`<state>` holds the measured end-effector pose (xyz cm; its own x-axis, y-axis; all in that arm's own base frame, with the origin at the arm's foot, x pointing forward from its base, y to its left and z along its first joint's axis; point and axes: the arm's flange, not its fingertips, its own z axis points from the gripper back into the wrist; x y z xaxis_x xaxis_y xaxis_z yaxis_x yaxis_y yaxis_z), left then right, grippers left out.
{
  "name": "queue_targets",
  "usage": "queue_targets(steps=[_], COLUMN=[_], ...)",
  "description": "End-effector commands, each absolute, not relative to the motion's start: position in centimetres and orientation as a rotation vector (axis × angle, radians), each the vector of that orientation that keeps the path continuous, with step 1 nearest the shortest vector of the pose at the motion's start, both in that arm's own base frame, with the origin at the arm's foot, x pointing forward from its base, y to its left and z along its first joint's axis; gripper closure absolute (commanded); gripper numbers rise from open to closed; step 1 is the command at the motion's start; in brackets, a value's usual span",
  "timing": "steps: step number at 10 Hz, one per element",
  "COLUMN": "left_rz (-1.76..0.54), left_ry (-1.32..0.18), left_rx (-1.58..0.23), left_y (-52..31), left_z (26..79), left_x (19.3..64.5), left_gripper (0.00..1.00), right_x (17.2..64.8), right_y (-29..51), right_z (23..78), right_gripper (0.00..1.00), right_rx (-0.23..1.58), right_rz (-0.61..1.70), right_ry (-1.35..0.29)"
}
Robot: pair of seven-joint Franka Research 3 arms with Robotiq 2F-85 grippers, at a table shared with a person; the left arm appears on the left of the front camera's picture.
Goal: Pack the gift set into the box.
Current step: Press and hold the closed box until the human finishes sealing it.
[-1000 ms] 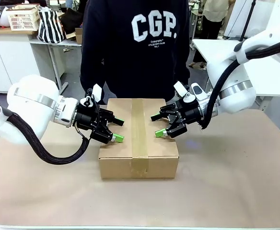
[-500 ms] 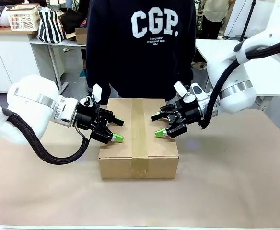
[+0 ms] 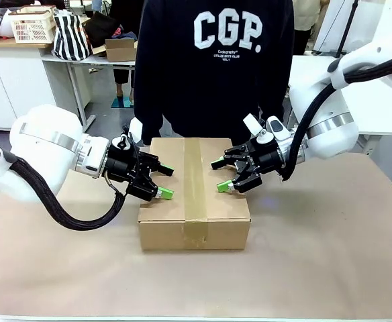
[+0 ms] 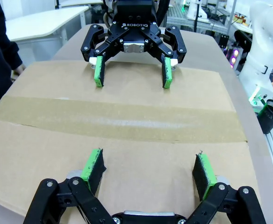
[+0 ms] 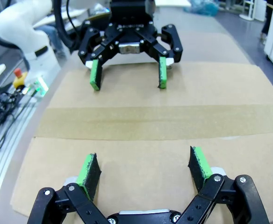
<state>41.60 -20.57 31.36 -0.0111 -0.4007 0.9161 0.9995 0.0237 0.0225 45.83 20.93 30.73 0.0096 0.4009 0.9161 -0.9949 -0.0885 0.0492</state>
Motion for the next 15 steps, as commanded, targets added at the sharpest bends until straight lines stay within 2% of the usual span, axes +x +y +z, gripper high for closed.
queue_targets(steps=[1,2,3,4,5,6,8,9,12,14,15], left_rz=[-1.322,-1.270,-1.126,-1.068,-0.933,-0.812,-0.594,-0.491,-0.156,-0.045,-0.012], left_ry=[-0.958,-0.968,-0.941,-0.928,-0.833,-0.773,-0.532,-0.477,-0.498,-0.539,-0.529], left_rx=[-0.948,-1.021,-1.176,-1.168,-1.267,-1.337,-1.491,-1.583,-1.675,-1.708,-1.679], left_y=[-20.4,-20.1,-19.5,-19.1,-18.4,-17.3,-14.3,-12.4,-6.5,-3.4,-2.5], left_z=[33.3,35.4,38.6,40.1,41.5,42.2,42.3,42.1,41.7,40.5,39.4], left_x=[41.4,40.9,40.1,39.4,38.3,37.4,35.3,34.1,30.2,29.0,29.5], left_gripper=[0.00,0.00,0.00,0.00,0.00,0.00,0.00,0.00,0.00,0.00,0.00], right_x=[45.7,45.7,45.2,44.8,44.2,43.7,42.2,41.0,37.1,35.6,36.1], right_y=[20.7,20.2,19.2,18.6,17.5,15.8,12.1,10.1,4.1,1.0,1.4], right_z=[32.5,34.6,37.6,38.9,40.4,41.6,42.7,42.8,42.2,41.2,40.8], right_gripper=[0.00,0.00,0.00,0.00,0.00,0.00,0.00,0.00,0.00,0.00,0.00], right_rx=[1.011,1.067,1.135,1.182,1.283,1.303,1.346,1.413,1.473,1.487,1.488], right_rz=[1.351,1.218,0.990,0.912,0.765,0.653,0.466,0.388,0.219,0.143,0.181], right_ry=[-0.790,-0.773,-0.739,-0.712,-0.615,-0.579,-0.515,-0.459,-0.510,-0.559,-0.545])
